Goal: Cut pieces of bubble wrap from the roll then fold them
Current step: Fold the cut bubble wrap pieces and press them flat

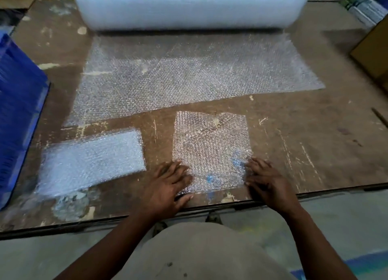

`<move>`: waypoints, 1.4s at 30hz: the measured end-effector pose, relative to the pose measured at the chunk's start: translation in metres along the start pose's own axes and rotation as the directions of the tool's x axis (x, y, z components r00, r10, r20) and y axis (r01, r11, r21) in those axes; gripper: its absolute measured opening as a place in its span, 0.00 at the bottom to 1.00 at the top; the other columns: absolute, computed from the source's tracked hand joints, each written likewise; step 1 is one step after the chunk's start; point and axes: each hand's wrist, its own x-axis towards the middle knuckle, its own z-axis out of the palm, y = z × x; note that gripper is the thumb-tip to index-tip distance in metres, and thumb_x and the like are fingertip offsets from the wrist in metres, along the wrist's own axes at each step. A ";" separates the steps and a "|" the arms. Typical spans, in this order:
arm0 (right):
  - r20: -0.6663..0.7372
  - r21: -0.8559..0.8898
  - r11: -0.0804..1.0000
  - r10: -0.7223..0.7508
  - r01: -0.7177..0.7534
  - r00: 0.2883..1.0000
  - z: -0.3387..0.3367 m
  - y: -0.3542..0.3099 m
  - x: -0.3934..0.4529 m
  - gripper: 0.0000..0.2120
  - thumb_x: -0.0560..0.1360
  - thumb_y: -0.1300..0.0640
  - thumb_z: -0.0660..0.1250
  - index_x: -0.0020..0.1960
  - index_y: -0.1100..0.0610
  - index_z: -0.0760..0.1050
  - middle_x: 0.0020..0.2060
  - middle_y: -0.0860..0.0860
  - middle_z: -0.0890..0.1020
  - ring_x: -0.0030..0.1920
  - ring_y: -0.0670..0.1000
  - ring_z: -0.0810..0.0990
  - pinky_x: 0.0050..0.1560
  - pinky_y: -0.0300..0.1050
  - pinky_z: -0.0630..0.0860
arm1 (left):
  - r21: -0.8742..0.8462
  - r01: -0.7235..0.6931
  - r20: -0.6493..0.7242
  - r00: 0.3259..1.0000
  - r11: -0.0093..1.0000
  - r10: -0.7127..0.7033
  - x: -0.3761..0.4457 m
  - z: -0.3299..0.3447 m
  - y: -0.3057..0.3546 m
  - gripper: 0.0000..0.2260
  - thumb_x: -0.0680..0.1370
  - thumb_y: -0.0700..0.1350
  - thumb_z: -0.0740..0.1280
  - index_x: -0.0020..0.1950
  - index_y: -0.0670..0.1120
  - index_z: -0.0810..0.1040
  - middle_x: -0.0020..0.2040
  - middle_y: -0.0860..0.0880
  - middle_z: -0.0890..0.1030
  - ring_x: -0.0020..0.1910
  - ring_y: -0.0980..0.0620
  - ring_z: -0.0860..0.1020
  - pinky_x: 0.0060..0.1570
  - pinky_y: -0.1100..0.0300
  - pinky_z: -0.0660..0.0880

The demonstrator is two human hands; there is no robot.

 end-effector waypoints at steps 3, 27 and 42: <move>-0.083 -0.004 0.999 -0.045 0.045 0.995 0.002 -0.007 -0.004 0.06 0.80 0.57 0.72 0.56 0.55 0.86 0.71 0.51 0.81 0.77 0.53 0.74 0.79 0.57 0.65 | -0.022 0.023 0.032 0.999 0.999 -0.022 0.005 0.000 0.010 0.32 0.81 0.69 0.62 0.78 0.51 0.75 0.79 0.49 0.75 0.81 0.44 0.69 0.79 0.47 0.57; -0.224 -0.182 0.979 -0.136 0.096 0.965 0.012 -0.027 -0.002 0.15 0.75 0.48 0.79 0.57 0.55 0.86 0.61 0.49 0.86 0.67 0.51 0.83 0.80 0.73 0.54 | -0.140 0.126 -0.155 0.977 0.982 -0.148 0.007 -0.007 0.038 0.21 0.71 0.50 0.60 0.56 0.49 0.87 0.52 0.50 0.89 0.47 0.50 0.88 0.43 0.56 0.83; -0.120 0.537 0.813 0.337 -0.224 0.934 -0.021 -0.012 0.018 0.09 0.79 0.68 0.73 0.54 0.56 0.84 0.51 0.44 0.87 0.54 0.45 0.86 0.59 0.38 0.78 | -0.619 0.388 -0.050 0.849 0.683 -0.527 -0.009 -0.020 0.003 0.26 0.80 0.73 0.59 0.55 0.56 0.88 0.44 0.59 0.88 0.45 0.64 0.85 0.44 0.55 0.82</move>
